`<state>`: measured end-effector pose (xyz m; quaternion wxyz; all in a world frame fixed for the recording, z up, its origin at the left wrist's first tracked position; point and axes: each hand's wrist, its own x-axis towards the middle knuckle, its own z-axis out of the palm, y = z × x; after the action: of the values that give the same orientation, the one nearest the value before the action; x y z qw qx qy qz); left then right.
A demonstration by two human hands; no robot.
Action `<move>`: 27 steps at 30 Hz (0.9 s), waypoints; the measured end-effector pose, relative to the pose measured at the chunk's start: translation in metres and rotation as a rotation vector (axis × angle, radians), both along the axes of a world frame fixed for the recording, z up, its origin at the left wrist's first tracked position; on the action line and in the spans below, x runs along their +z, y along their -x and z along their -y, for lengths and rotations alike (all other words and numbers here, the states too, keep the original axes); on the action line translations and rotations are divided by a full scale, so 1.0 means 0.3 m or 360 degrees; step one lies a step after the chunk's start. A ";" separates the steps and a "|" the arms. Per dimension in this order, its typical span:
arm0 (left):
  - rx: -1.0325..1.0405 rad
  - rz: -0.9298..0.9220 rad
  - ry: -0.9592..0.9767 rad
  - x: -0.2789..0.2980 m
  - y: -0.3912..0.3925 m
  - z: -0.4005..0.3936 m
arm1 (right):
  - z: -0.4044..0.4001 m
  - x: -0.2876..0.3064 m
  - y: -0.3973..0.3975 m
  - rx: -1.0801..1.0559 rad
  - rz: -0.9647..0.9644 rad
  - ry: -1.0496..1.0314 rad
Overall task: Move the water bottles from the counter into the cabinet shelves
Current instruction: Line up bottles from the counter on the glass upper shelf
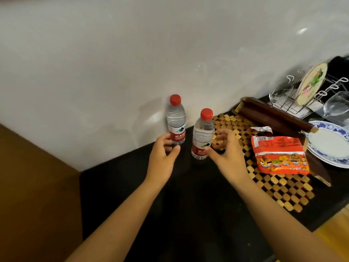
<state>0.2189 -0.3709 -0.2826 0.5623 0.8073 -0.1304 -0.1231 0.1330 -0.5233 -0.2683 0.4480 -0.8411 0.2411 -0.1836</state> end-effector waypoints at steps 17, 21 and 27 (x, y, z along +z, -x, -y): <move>0.0175 0.0360 -0.0232 0.023 -0.347 0.238 | 0.103 -0.015 -0.226 0.0328 -0.0064 -0.0095; -0.0038 0.0258 -0.0074 0.002 -0.304 0.199 | 0.119 -0.033 -0.233 0.0393 -0.0135 -0.0209; -0.0307 0.0280 -0.0190 -0.003 -0.277 0.098 | 0.113 -0.059 -0.227 0.0357 -0.0164 -0.0117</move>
<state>0.3019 -0.4004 -0.2835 0.4852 0.8307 -0.2488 -0.1128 0.2011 -0.5573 -0.2861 0.4832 -0.8541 0.1748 -0.0799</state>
